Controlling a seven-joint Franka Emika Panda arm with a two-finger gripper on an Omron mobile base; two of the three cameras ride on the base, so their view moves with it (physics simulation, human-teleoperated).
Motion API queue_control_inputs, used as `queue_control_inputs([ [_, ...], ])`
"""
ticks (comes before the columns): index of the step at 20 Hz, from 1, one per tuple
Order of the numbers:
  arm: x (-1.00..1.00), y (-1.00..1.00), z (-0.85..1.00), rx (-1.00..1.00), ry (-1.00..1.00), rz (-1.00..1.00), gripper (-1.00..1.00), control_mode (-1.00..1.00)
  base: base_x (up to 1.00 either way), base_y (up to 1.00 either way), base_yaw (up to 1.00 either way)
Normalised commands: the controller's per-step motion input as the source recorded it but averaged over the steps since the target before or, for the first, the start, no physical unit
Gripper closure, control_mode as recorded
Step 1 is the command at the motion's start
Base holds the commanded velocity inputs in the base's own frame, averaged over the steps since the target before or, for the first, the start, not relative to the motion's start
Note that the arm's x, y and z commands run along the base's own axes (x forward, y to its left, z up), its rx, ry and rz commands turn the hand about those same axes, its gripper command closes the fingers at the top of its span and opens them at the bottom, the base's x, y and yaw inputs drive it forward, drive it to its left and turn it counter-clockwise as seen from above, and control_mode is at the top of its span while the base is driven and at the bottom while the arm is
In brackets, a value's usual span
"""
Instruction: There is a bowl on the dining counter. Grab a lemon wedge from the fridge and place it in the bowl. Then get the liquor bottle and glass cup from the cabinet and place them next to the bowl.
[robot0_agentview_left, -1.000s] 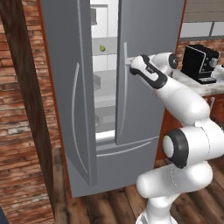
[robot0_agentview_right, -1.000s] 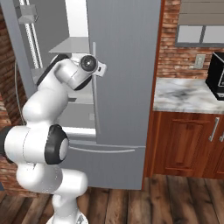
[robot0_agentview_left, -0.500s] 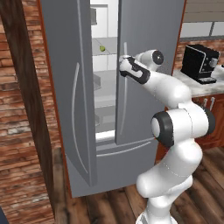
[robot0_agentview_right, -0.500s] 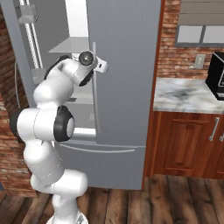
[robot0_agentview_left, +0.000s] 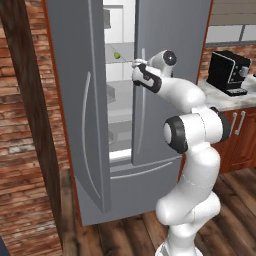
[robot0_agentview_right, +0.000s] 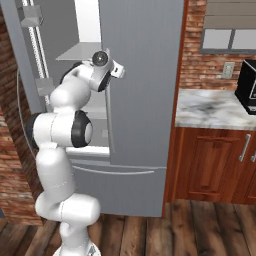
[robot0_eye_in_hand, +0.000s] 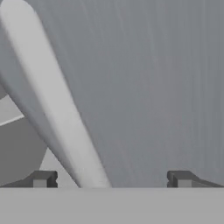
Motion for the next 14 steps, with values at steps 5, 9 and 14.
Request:
queue_control_inputs([
  [5, 0.27, 0.0, -0.23, 0.0, 0.07, -0.02, -1.0, -1.0, 0.0, 0.0, 0.0],
  [9, 0.28, 0.0, -0.31, 0.0, 0.05, -0.01, 1.0, -1.0, 0.0, 0.0, 0.0],
  [14, 0.36, 0.0, -0.24, 0.0, 0.02, -0.01, 1.0, -1.0, 0.0, 0.0, 0.0],
])
